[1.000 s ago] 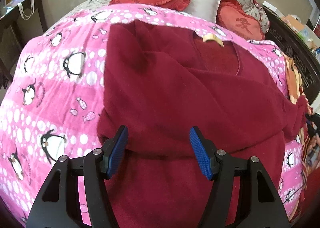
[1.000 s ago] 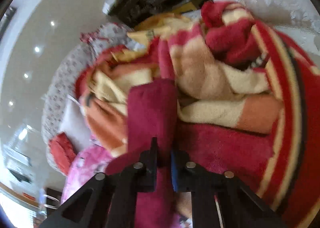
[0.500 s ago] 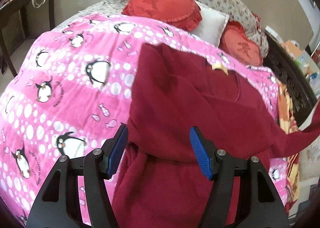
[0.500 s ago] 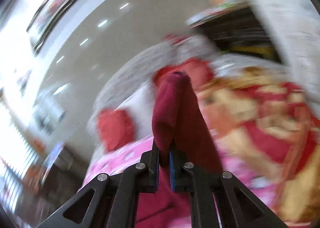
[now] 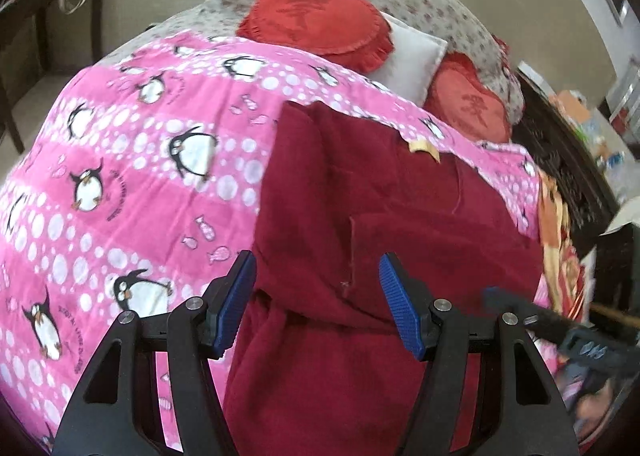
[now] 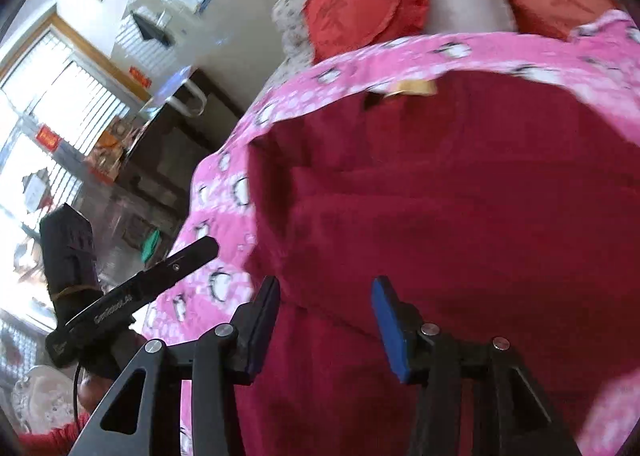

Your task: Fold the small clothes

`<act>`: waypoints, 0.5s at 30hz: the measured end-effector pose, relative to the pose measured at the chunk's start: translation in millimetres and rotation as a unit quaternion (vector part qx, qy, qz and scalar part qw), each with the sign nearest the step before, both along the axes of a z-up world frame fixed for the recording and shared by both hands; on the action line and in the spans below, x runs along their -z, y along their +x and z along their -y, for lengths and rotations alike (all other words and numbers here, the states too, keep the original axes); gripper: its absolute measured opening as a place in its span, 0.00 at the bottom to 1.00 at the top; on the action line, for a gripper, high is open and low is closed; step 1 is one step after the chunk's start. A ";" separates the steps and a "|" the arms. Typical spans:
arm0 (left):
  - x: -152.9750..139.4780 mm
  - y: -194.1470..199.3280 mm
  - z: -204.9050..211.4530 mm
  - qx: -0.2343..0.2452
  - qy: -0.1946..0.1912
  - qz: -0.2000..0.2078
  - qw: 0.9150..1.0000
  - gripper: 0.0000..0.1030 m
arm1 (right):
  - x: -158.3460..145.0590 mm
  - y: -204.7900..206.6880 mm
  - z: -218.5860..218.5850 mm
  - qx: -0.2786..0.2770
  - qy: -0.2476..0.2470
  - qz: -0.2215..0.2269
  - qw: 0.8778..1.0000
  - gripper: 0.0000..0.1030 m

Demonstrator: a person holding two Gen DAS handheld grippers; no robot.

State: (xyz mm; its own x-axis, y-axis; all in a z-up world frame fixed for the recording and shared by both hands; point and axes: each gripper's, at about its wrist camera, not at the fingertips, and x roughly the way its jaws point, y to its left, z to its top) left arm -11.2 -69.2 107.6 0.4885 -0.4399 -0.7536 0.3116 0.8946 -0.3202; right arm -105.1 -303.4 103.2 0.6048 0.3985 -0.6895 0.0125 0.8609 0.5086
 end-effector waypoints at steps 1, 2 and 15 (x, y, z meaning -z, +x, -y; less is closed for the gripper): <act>3.8 0.6 6.5 0.008 0.003 -0.001 1.000 0.62 | -3.6 -11.9 13.6 0.017 -0.007 0.006 1.000 0.45; 7.5 1.5 11.4 0.013 0.004 -0.003 1.000 0.62 | -6.4 -18.7 22.4 0.028 -0.009 0.009 1.000 0.45; 46.9 27.0 97.9 0.058 0.093 0.007 0.994 0.31 | -12.4 -97.3 122.6 0.158 0.057 0.011 0.986 0.46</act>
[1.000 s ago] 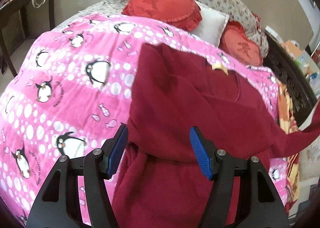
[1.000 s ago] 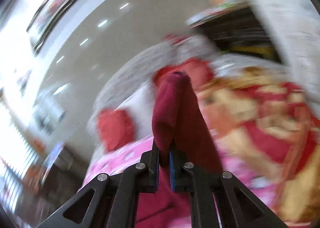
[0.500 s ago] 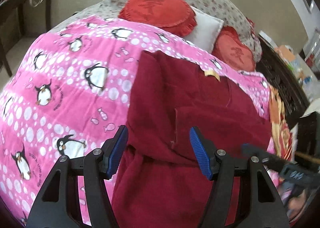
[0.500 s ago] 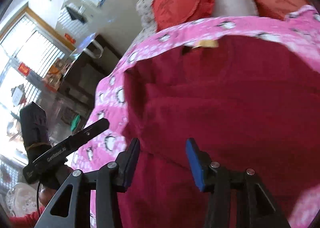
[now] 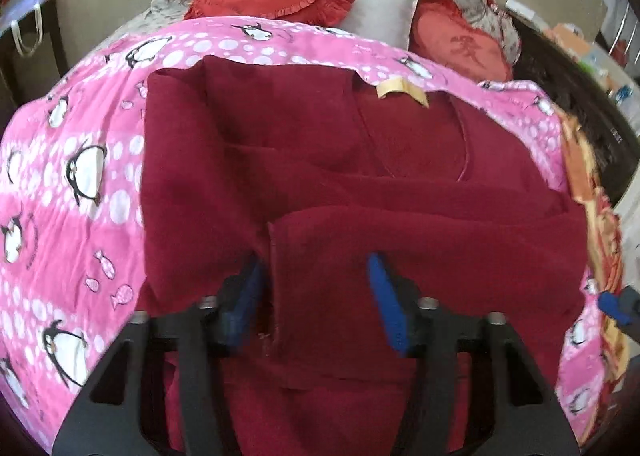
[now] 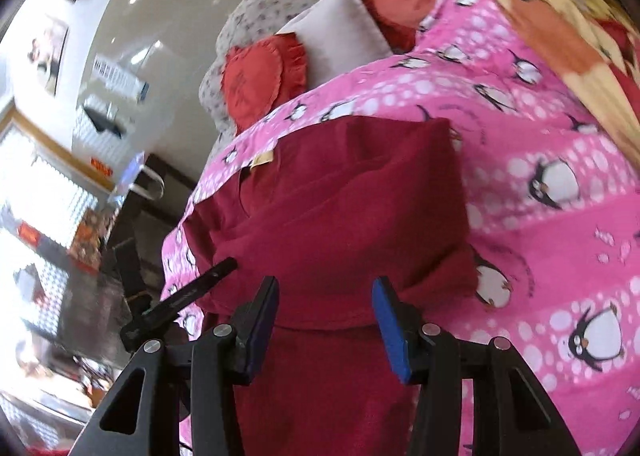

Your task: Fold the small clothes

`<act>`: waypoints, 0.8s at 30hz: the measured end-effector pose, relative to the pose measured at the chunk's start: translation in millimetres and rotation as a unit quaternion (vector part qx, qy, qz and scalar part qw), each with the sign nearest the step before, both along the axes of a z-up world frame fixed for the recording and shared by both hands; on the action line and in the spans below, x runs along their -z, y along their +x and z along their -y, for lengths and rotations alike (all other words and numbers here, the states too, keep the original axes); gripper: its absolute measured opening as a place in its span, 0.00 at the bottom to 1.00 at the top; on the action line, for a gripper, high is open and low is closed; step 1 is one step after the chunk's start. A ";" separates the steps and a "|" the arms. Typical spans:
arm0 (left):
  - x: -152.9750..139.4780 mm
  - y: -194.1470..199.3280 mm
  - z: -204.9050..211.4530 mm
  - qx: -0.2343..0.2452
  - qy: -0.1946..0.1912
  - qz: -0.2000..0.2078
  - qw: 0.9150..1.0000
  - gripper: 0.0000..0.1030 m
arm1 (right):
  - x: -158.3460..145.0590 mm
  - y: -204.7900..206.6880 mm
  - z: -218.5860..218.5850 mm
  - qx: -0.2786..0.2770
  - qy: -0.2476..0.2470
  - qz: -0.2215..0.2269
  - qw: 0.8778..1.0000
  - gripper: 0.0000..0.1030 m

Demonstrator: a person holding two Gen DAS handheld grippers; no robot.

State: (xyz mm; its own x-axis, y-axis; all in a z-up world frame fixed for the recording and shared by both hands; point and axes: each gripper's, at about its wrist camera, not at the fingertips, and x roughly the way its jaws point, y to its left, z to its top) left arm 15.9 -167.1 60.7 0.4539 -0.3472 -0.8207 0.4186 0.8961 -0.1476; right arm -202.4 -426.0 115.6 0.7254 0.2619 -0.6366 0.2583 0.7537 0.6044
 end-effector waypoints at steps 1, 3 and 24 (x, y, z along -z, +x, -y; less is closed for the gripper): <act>-1.6 -1.3 0.5 0.001 0.009 0.006 1.000 0.22 | 0.9 -3.8 5.5 0.005 0.003 -0.001 1.000 0.46; -11.6 -2.7 -5.2 0.007 0.004 0.012 1.000 0.10 | 2.9 -5.7 9.5 0.016 0.004 -0.002 1.000 0.46; -30.2 4.2 -91.5 -0.028 -0.101 -0.051 0.993 0.08 | 1.1 22.0 -27.4 -0.036 -0.008 -0.008 0.999 0.47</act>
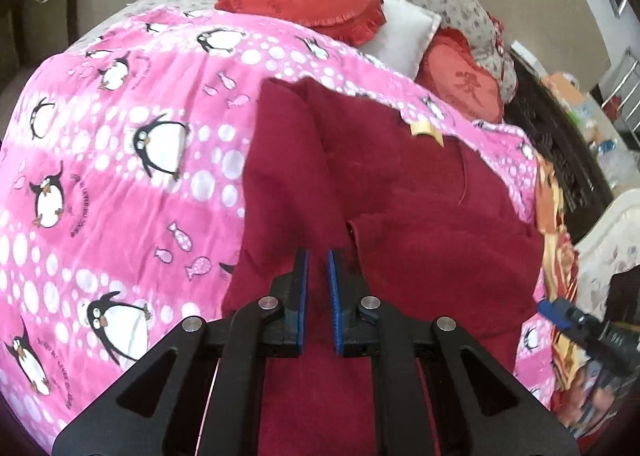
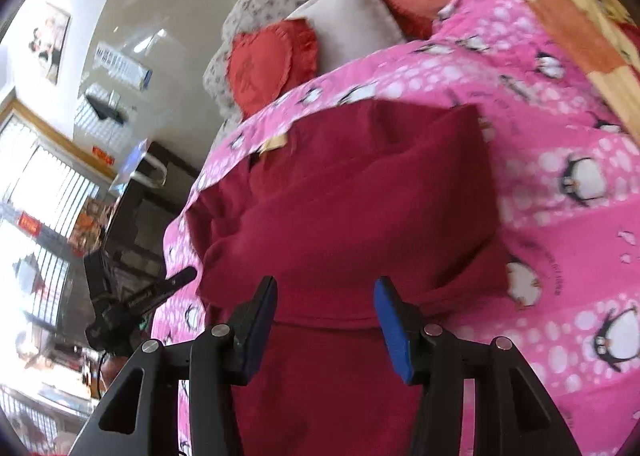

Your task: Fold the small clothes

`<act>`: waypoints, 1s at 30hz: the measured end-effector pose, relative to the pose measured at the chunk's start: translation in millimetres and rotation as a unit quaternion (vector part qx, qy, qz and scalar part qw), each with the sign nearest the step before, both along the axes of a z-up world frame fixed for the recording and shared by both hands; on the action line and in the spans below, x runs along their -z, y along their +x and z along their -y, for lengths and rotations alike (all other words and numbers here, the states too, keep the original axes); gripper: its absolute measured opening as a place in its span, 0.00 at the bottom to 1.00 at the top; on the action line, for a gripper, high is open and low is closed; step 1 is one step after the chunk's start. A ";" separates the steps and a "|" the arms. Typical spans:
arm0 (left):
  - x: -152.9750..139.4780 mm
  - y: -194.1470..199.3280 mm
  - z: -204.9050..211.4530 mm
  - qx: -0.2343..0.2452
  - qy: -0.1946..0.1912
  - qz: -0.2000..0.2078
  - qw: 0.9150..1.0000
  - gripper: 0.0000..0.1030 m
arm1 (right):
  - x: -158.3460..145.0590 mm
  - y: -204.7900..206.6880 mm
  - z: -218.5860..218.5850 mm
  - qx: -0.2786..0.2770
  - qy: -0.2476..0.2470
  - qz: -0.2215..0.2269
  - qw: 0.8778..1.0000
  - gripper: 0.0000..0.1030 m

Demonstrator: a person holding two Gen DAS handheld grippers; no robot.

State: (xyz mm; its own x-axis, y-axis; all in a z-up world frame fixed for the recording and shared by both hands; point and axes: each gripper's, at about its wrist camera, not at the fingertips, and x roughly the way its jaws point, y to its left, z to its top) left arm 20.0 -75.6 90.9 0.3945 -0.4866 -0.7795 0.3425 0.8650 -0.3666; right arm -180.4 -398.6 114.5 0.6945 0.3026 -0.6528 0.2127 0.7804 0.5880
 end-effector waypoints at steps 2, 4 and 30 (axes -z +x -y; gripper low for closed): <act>-4.9 -3.0 -0.1 0.001 0.003 0.014 1.000 0.08 | 0.6 14.5 -16.9 -0.027 -0.003 0.001 1.000 0.47; -7.0 -5.4 5.6 0.004 0.023 0.033 0.999 0.12 | -0.7 35.5 -39.8 -0.062 -0.016 -0.001 0.998 0.47; -3.4 -5.2 -57.1 -0.060 0.078 0.023 0.995 0.24 | 3.5 117.4 -158.5 -0.187 -0.087 0.071 0.976 0.03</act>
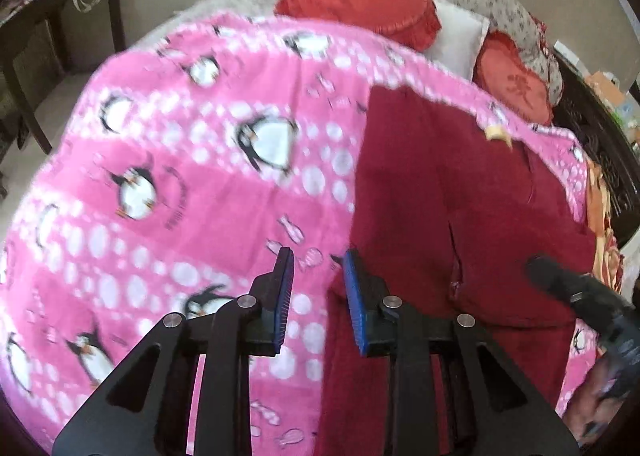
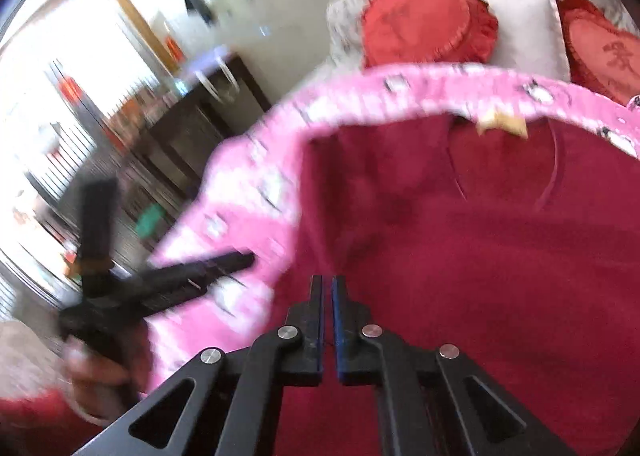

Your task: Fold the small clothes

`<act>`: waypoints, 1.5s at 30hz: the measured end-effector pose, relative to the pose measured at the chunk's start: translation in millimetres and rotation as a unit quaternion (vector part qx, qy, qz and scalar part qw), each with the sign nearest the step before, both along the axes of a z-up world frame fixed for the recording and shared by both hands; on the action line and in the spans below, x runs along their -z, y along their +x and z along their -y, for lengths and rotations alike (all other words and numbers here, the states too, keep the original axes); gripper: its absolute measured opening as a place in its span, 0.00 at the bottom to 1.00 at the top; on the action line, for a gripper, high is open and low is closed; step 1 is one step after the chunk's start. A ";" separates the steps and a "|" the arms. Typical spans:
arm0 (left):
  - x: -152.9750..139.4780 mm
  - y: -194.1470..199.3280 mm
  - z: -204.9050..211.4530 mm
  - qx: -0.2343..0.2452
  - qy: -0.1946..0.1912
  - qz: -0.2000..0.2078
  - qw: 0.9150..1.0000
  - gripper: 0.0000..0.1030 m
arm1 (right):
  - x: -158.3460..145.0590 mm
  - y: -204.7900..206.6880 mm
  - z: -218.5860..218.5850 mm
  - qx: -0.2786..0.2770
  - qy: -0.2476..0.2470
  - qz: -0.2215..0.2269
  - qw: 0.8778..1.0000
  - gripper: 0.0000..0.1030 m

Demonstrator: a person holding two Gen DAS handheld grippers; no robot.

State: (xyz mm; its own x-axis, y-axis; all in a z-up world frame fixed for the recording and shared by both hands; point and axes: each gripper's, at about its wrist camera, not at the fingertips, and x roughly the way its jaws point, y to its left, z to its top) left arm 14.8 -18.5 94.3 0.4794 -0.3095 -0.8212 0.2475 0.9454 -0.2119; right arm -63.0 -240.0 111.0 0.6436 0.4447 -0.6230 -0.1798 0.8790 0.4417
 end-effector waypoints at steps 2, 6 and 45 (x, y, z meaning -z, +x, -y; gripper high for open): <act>-6.7 2.2 -5.4 -0.005 -0.003 0.006 1.000 0.24 | -15.3 2.0 -7.3 -0.006 -0.009 0.021 1.000 0.03; -16.4 0.4 -11.6 -0.010 -0.007 0.015 1.000 0.24 | -10.9 6.3 -28.7 -0.012 -0.084 0.016 0.996 0.12; -10.5 -10.5 62.6 0.052 -0.012 0.028 0.998 0.27 | -5.9 -56.3 105.3 0.139 -0.050 -0.056 0.987 0.31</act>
State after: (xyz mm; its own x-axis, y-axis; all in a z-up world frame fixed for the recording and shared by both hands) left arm 4.3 -81.1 104.8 0.4885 -0.3789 -0.7860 0.3563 0.9089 -0.2167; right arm -119.3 -345.3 116.9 0.6563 0.1934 -0.7293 0.1205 0.9273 0.3543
